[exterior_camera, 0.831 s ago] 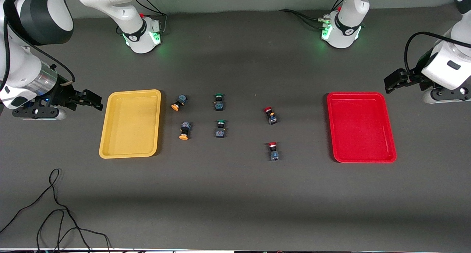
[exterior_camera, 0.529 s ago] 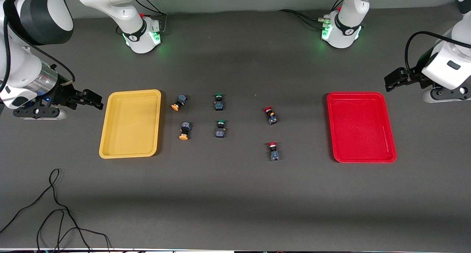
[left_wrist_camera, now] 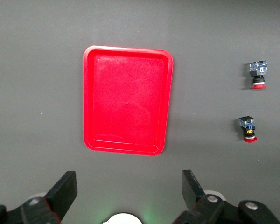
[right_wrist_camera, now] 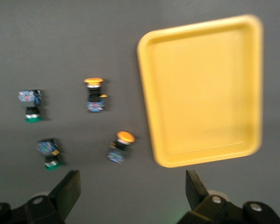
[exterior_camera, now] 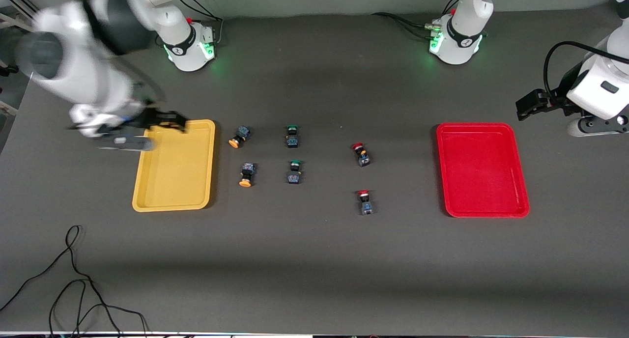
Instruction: Place red and yellow buttons in trays
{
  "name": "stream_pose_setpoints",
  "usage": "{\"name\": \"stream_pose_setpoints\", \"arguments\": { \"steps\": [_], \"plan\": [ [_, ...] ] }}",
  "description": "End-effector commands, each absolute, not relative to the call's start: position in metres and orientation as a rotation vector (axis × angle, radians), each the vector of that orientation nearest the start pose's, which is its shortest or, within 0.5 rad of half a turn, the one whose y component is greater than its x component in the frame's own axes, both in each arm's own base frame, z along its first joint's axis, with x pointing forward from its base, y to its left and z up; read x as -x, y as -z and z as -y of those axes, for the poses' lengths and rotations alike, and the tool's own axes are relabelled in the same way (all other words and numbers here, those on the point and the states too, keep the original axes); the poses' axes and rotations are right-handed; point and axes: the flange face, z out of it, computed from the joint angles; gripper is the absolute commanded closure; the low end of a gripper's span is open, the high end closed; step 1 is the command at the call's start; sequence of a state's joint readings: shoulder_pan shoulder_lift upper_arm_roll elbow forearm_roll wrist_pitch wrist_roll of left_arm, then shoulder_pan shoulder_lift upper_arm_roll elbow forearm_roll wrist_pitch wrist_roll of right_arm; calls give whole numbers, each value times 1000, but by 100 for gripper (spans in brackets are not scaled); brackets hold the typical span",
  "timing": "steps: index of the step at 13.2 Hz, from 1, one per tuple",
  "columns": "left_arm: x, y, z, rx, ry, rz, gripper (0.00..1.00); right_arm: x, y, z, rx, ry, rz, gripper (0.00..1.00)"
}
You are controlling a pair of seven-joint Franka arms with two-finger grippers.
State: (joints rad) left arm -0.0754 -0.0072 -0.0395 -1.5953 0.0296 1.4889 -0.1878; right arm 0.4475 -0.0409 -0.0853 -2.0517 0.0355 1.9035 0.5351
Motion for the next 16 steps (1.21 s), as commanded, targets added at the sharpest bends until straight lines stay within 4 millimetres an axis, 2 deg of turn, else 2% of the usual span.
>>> {"name": "stream_pose_setpoints", "arguments": {
  "steps": [1,3,5,7,8,10,11,12,13,16],
  "plan": [
    [-544,-603,72,3087,-177,92,0,-462,-379,-226,3133,-176,-479,0],
    [-541,-601,85,3077,-188,56,0,-455,-329,-236,3141,-238,-579,0],
    [-542,-600,85,3082,-192,49,0,-444,-289,-240,3086,-314,-676,0],
    [-547,-590,93,3086,-210,29,0,-436,-251,-233,3086,-309,-729,0],
    [-545,-589,106,3080,-212,10,0,-430,-233,-232,3086,-284,-746,0],
    [-543,-578,123,3072,-242,-24,0,-414,-210,-245,3103,-278,-761,0],
    [-549,-561,133,3070,-278,-41,0,-408,-201,-251,3111,-287,-787,0],
    [-552,-546,152,3067,-298,-40,0,-404,-196,-260,3113,-266,-777,0],
    [-555,-528,175,3060,-305,5,0,-404,-191,-260,3116,-262,-777,2],
    [-556,-460,247,3058,-290,55,0,-403,-183,-259,3122,-266,-777,25]
  ]
}}
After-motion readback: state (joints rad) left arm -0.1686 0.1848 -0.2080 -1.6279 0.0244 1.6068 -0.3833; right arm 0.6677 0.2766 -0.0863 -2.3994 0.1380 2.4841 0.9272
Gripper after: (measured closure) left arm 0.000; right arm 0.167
